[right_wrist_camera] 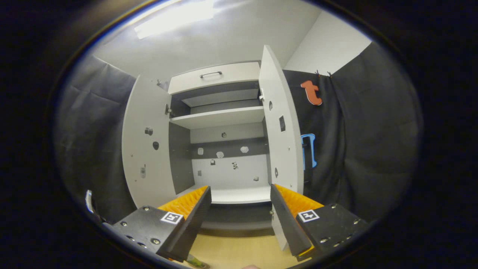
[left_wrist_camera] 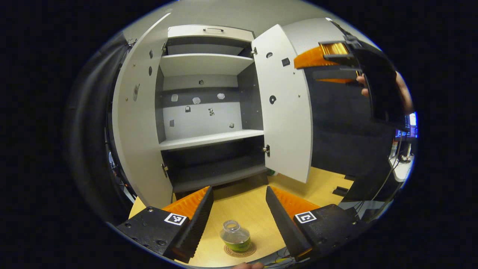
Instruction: Grasp the bottle in the cabinet with the left hand and place it on the coaster, then close the right door with the right hand and the left door with the left hand.
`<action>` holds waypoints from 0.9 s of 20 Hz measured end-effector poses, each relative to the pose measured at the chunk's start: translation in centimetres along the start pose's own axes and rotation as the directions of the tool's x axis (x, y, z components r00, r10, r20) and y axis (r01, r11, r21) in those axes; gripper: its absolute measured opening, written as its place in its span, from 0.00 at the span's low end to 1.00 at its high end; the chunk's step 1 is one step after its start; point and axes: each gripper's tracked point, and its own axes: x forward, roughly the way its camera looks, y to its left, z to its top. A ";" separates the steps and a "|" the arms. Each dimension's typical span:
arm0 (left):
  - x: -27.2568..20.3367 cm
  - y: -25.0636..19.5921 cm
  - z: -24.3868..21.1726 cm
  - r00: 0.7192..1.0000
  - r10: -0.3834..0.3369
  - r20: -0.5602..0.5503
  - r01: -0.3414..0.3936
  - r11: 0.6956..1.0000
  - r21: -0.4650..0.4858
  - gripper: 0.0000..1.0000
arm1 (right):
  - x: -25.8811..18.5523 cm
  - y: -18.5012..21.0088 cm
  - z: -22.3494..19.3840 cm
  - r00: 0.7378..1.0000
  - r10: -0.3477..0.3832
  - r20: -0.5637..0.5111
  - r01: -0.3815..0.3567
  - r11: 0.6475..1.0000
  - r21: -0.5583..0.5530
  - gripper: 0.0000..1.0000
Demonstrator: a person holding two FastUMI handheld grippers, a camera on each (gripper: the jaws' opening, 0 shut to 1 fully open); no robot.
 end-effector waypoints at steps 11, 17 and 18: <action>-0.8 0.2 14.3 0.984 0.100 0.148 -0.101 0.995 -0.003 0.90 | -1.9 -12.1 2.6 0.997 -0.068 0.021 0.069 0.997 -0.039 0.96; -2.1 2.3 18.8 0.971 0.172 0.164 -0.165 0.985 -0.055 0.90 | -0.9 -19.5 3.8 0.988 -0.150 0.026 0.152 0.982 -0.114 0.96; -2.4 3.1 19.5 0.965 0.197 0.176 -0.189 0.980 -0.062 0.90 | -0.4 -20.2 4.0 0.988 -0.152 0.026 0.154 0.982 -0.111 0.96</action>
